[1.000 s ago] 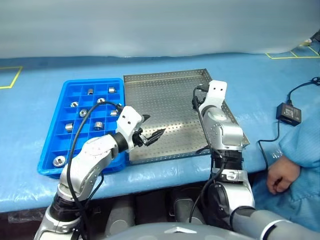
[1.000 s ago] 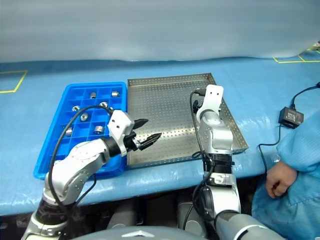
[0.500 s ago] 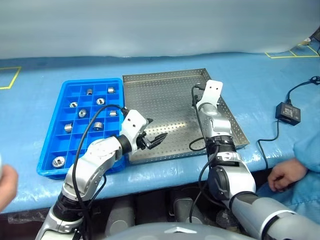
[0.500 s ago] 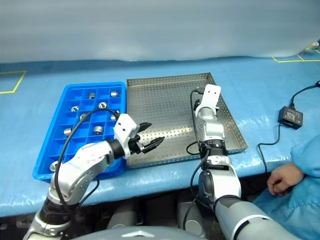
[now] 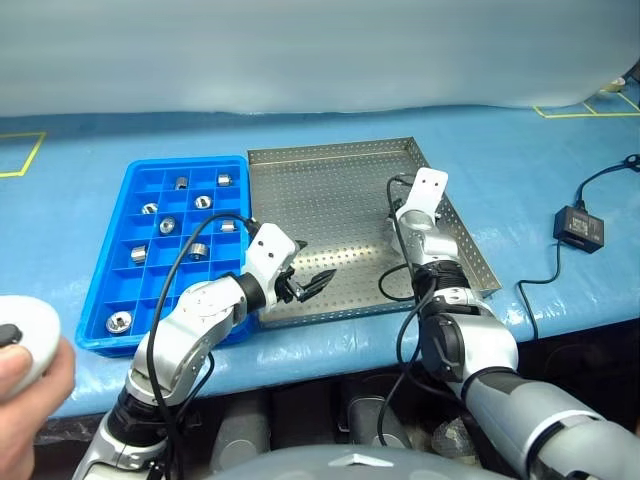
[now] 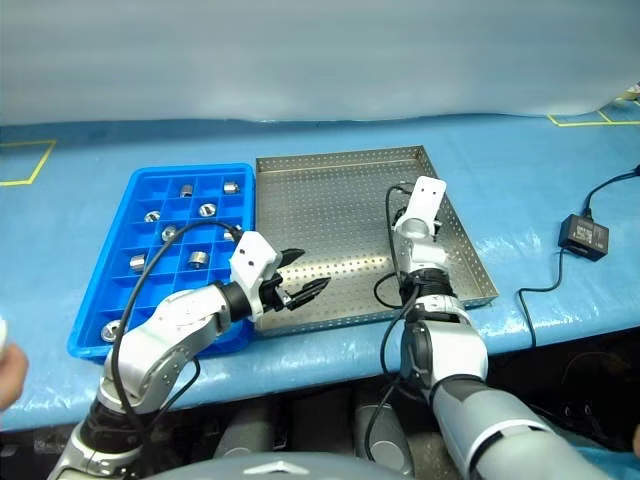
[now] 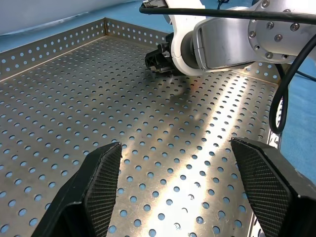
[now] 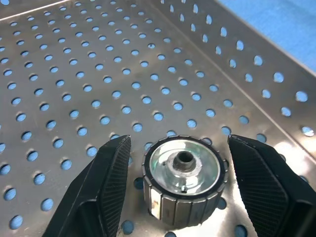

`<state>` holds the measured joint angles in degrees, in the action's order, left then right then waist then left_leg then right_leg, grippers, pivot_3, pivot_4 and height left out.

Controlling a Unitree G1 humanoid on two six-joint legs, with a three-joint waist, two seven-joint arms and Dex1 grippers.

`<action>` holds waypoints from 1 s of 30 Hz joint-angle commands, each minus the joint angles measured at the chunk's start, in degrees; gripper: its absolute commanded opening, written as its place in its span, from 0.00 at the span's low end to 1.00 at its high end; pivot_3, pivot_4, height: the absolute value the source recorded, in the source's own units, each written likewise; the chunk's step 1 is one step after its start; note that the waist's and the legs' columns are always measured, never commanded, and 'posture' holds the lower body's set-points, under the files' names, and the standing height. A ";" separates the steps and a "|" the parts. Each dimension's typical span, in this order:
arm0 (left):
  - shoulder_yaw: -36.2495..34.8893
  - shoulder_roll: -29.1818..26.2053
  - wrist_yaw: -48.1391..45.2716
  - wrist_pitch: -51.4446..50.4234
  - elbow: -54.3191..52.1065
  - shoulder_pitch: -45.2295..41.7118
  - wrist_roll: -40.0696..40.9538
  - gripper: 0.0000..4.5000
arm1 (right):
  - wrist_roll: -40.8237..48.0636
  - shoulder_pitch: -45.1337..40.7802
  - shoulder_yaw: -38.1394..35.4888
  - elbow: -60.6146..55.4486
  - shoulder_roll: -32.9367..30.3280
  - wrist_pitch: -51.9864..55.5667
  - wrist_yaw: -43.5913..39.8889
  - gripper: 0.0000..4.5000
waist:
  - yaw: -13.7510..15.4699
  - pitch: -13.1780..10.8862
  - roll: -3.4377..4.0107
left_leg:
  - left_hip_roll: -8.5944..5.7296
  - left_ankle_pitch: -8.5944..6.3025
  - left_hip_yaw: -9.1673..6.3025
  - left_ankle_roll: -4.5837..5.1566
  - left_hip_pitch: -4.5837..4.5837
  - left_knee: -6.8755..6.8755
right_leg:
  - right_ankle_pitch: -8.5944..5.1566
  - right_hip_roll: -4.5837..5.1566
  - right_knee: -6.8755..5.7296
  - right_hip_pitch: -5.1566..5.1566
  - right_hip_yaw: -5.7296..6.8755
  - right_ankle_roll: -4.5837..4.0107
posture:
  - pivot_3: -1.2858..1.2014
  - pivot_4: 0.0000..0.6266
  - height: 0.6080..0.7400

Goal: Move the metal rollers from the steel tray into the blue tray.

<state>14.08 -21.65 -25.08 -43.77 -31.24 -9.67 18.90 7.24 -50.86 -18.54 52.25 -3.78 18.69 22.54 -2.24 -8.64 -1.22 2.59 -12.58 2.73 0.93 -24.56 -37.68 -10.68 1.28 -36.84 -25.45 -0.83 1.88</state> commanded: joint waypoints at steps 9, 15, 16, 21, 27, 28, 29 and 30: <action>-2.81 -0.86 0.73 0.18 -2.46 0.04 0.09 0.86 | 3.51 -1.06 -0.81 -2.25 1.73 -0.86 -1.74 0.38 | -0.20 0.00 0.00 | 0.02 0.00 0.00 0.00 0.02 -0.01 | 0.00 -0.03 -0.01 0.02 -0.01 0.01 | 0.53 0.24 1.00; -6.70 -2.45 1.81 -0.19 -3.59 1.56 0.01 0.86 | 6.12 6.36 3.28 -21.94 4.16 6.25 -8.37 0.38 | 0.29 -0.01 0.03 | 0.04 0.00 -0.04 0.00 0.00 0.07 | 0.15 -0.05 0.01 -0.03 0.02 0.26 | 0.54 0.24 1.00; -7.63 -2.77 2.16 -0.36 -4.02 2.17 -0.04 0.86 | 6.52 8.67 5.35 -27.59 4.39 8.68 -10.66 0.38 | 0.37 -0.01 0.03 | 0.02 0.00 -0.07 0.00 -0.03 0.10 | 0.16 -0.01 0.01 -0.03 0.03 0.26 | 0.54 0.24 1.00; -13.00 -4.77 4.44 -2.17 -7.46 6.33 -0.34 0.86 | 13.71 18.93 17.12 -52.68 2.86 22.92 -25.63 0.38 | 0.73 -0.03 0.06 | 0.01 -0.03 -0.20 0.05 -0.04 0.14 | 0.15 0.06 0.05 -0.09 0.01 0.27 | 0.55 0.24 1.00; -22.60 -7.26 9.62 -6.10 -11.79 11.92 -3.16 0.86 | 16.62 21.77 31.60 -66.42 -1.89 29.76 -39.19 0.38 | 1.09 -0.05 0.06 | 0.07 -0.02 -0.23 0.04 0.14 0.14 | -0.10 0.01 -0.04 -0.01 0.06 -0.11 | 0.56 0.24 1.00; -24.17 -7.17 10.12 -6.58 -12.63 12.52 -3.10 0.86 | 16.49 21.33 33.18 -66.62 -1.94 29.65 -40.52 0.38 | 1.37 -0.05 0.06 | 0.08 -0.01 -0.24 0.04 0.15 0.13 | -0.10 0.00 -0.04 -0.02 0.07 -0.12 | 0.57 0.24 1.00; -25.51 -7.10 10.55 -7.10 -13.51 13.05 -3.07 0.86 | 16.00 20.74 34.70 -66.29 -1.89 29.41 -41.46 0.38 | 1.61 -0.04 0.05 | 0.08 0.00 -0.24 0.04 0.16 0.12 | -0.10 0.00 -0.05 0.00 0.09 -0.12 | 0.57 0.24 1.00; -26.63 -7.04 10.93 -7.54 -14.33 13.52 -3.07 0.86 | 15.18 20.09 36.14 -65.64 -1.80 28.88 -42.26 0.38 | 1.79 -0.04 0.05 | 0.08 0.01 -0.24 0.04 0.16 0.11 | -0.10 0.01 -0.04 0.00 0.10 -0.12 | 0.58 0.24 1.00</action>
<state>-10.47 -28.47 -14.91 -50.98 -41.86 3.89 16.18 22.77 -29.02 16.35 -11.91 -5.85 48.35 -17.95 -0.46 -8.67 -1.17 2.66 -12.57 2.49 0.97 -24.40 -37.59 -10.79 1.31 -36.89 -25.44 -0.73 1.76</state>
